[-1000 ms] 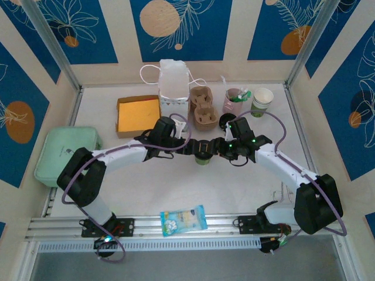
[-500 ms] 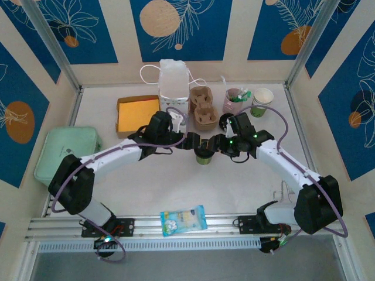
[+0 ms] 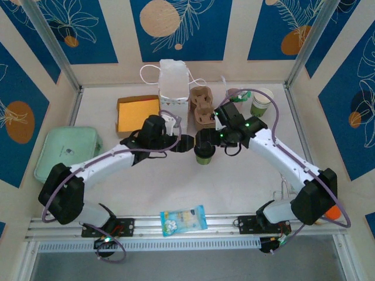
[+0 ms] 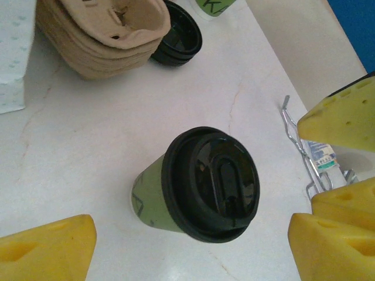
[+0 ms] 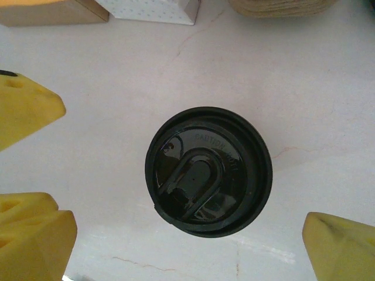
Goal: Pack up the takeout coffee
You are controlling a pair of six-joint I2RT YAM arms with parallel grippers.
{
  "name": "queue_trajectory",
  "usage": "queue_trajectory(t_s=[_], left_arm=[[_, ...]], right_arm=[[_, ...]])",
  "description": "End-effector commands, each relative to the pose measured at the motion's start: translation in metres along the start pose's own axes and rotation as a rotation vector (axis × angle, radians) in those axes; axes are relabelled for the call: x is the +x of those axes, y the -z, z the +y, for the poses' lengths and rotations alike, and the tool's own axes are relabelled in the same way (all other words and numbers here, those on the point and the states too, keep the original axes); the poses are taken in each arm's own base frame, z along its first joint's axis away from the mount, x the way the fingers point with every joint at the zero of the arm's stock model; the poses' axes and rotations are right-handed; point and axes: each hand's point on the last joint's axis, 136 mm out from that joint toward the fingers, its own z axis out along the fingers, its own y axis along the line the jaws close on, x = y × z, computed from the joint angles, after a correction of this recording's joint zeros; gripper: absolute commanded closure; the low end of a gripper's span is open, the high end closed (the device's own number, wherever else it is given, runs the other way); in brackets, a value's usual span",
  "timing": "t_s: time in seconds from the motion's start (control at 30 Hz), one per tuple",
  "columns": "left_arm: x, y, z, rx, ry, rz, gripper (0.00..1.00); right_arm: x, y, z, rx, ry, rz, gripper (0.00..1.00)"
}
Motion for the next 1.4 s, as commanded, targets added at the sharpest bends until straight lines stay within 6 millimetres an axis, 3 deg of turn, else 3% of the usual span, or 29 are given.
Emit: queue_trajectory(t_s=[0.0,0.47,0.83,1.37], left_arm=[[0.001,0.011,0.005,-0.02,-0.014,-0.018,0.15],[0.007,0.045,0.03,-0.107,0.021,-0.083,0.13],[0.017,0.05,0.041,-0.132,0.037,-0.084,0.13],[0.018,0.052,0.045,-0.136,0.044,-0.089,0.13]], right_arm=[[0.003,0.001,-0.004,0.055,0.08,0.043,0.01],[0.014,-0.025,-0.003,0.243,0.031,0.233,0.08],[0.02,-0.042,-0.006,0.319,0.017,0.262,0.1],[0.015,-0.051,0.001,0.288,0.029,0.255,0.15]])
